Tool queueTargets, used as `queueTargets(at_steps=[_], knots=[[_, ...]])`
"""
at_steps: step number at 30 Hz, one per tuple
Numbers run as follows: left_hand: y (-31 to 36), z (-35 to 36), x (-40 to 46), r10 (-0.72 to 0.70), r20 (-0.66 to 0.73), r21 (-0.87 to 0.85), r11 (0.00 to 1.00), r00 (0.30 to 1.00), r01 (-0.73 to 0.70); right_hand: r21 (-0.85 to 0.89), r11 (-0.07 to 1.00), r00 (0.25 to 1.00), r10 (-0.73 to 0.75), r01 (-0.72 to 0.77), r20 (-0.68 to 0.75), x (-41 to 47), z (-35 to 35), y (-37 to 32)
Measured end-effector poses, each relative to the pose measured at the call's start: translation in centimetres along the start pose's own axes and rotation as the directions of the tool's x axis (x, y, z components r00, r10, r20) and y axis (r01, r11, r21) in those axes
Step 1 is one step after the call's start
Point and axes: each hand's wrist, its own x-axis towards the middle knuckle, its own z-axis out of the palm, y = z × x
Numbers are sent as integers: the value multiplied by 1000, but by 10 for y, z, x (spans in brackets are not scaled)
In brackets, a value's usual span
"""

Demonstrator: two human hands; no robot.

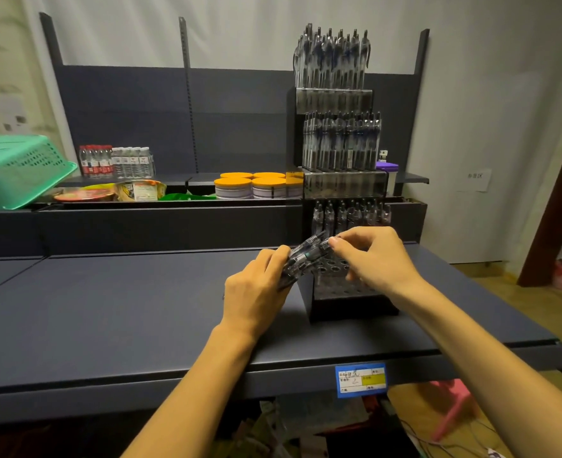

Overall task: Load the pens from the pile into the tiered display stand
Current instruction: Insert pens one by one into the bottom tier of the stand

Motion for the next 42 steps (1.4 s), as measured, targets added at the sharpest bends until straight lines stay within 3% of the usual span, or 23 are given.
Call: queueTargets(at_steps=[7,16,20,23,31,42], knots=[[1,-1,1,-67,-7,-18,998,998,67,329,934,984,169,-140,-59,1,9,-8],[1,-1,1,-35,-13,20,999,999,35,424,906,925,171,-13,-338,13,-9,-10],[0,2,0,-21,21,66,998,1000,20,332,935,864,63,124,-499,18,-24,-11],[0,3,-1,-20,39,84,996,999,17,183,965,839,-61,188,-541,20,-32,-10],[1,3,-2,-26,68,92,996,997,20,-103,977,860,-214,187,-464,22,-32,-5],[1,3,-2,-31,77,70,997,997,25,-264,953,881,-249,149,-402,28,-34,-2]])
